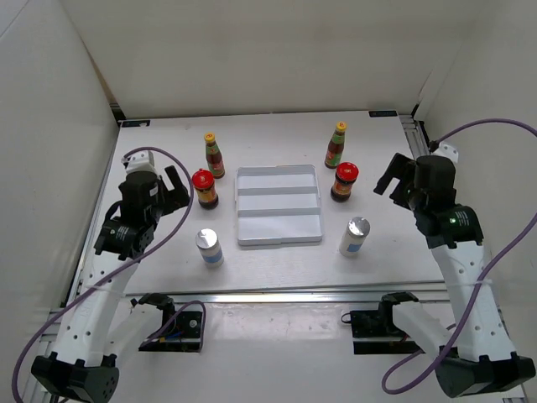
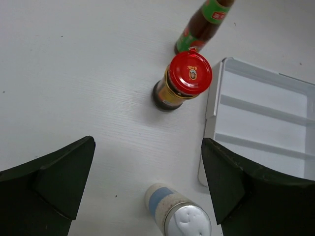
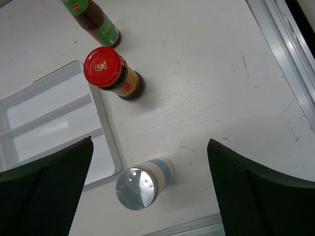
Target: Organize the condiment bottles
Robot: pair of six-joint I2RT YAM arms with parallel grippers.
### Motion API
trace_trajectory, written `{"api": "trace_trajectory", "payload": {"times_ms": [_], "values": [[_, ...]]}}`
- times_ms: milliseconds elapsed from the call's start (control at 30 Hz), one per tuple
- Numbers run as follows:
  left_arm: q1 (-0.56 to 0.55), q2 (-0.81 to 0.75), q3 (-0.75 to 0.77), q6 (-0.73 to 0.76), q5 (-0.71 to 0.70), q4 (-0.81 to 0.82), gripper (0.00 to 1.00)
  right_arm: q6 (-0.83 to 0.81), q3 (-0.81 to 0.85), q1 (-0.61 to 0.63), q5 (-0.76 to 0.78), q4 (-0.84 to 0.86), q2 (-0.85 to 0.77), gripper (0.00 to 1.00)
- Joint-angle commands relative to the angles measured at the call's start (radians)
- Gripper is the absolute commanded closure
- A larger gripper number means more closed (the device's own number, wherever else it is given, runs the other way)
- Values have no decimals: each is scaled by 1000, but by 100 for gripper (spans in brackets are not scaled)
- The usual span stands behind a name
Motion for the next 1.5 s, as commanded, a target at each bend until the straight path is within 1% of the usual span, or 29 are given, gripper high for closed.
{"api": "trace_trajectory", "payload": {"times_ms": [0,33,67,100,133,167,267,367,400,467,500,567,633,667,733,800,833,967,1133,1267,1333,1433,1467], "values": [[-24,-5,-8,36,75,29,0,-13,16,3,-24,60,36,1],[-33,-5,-8,36,57,29,0,-13,31,3,-35,60,50,1],[-33,-18,-19,36,47,29,0,-28,43,3,-94,48,87,1],[-33,-29,-19,48,62,55,0,-28,71,3,-122,14,107,1],[-33,-29,-33,68,95,65,0,-45,71,3,-145,2,122,1],[-33,-29,-33,68,107,75,0,-59,71,3,-200,2,131,1],[-33,14,-33,77,107,84,0,-115,22,3,-275,2,115,1],[-33,25,-43,56,40,84,0,-116,-18,3,-260,11,81,1],[-33,25,-43,56,23,84,0,-116,-18,3,-260,-13,81,1],[-33,-6,-66,30,-35,84,0,-116,-18,3,-246,-24,47,1],[-33,-6,-82,29,-84,84,0,-116,-29,3,-260,-24,35,1],[-33,-6,-82,19,-123,84,0,-126,-29,3,-286,-15,9,1],[-33,3,-91,39,-102,102,0,-140,-29,3,-317,-15,18,1],[-33,3,-91,66,-30,115,0,-154,-20,3,-305,-30,18,1],[-33,3,-91,75,48,136,0,-154,-19,3,-262,-67,44,1],[-33,3,-91,85,110,136,0,-165,-19,3,-233,-67,44,1],[-33,-8,-91,94,110,136,0,-165,-30,3,-213,-67,26,1],[-33,-17,-91,94,54,125,0,-146,-81,3,-213,-43,6,1],[-33,-38,-91,94,63,125,0,-122,-95,3,-294,-29,81,1],[-33,-38,-91,94,44,125,0,-106,-131,12,-326,-13,96,1],[-33,-29,-91,85,44,125,0,-106,-164,24,-357,20,105,1],[-33,-20,-91,75,53,125,0,-106,-185,63,-357,29,133,1],[-33,-20,-91,75,53,125,0,-97,-185,90,-332,29,148,1]]}}
